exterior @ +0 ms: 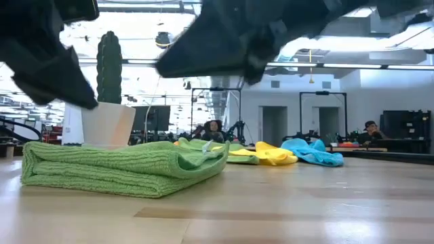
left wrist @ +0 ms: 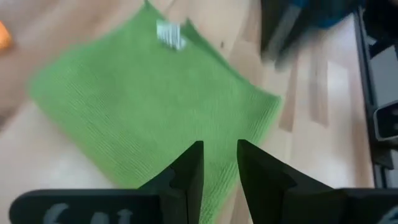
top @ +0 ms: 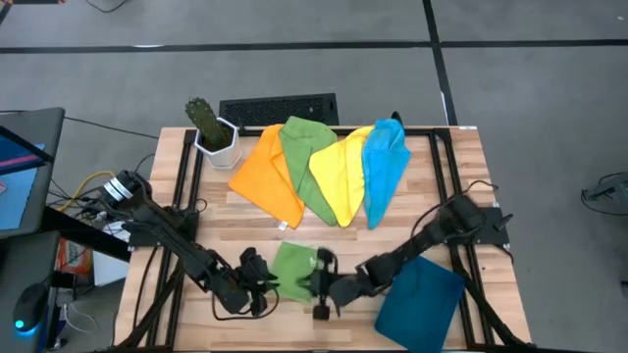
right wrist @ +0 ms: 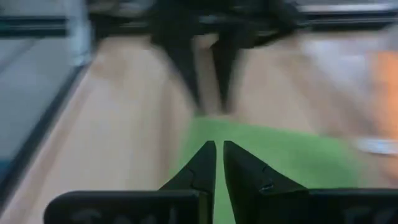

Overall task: Fold microfiber towels
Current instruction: Put the folded green microfiber towel into the blue bin

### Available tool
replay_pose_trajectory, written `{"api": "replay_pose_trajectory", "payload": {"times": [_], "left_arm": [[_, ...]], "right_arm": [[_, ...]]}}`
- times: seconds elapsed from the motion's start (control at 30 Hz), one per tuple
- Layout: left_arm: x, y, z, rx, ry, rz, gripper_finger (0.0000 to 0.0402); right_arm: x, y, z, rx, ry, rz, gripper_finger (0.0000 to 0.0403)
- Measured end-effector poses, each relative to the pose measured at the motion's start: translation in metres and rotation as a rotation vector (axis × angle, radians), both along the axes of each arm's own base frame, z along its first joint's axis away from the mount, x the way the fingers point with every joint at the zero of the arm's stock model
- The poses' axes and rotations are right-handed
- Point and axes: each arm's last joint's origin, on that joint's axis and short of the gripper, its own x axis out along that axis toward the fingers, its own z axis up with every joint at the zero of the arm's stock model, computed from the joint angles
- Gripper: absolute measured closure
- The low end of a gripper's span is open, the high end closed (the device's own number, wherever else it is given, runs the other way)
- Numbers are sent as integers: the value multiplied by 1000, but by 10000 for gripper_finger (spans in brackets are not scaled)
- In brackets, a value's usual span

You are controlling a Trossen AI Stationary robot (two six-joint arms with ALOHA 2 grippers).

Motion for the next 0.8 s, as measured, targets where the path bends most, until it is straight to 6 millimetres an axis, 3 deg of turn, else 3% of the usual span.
{"api": "replay_pose_trajectory", "payload": {"times": [0.13,0.23,0.43,0.57,0.8], "left_arm": [[-3,4,6,54,-9,8,313],[-4,6,5,105,-1,11,313],[-6,13,1,162,55,16,313],[-9,15,-1,191,92,14,313],[-13,19,0,188,119,41,313]], "right_arm": [[-5,-43,24,-41,154,-69,324],[-2,-75,39,37,207,-71,281],[12,-119,22,188,305,-50,167],[24,-129,3,208,352,-77,137],[52,-115,-18,158,430,-6,137]]}}
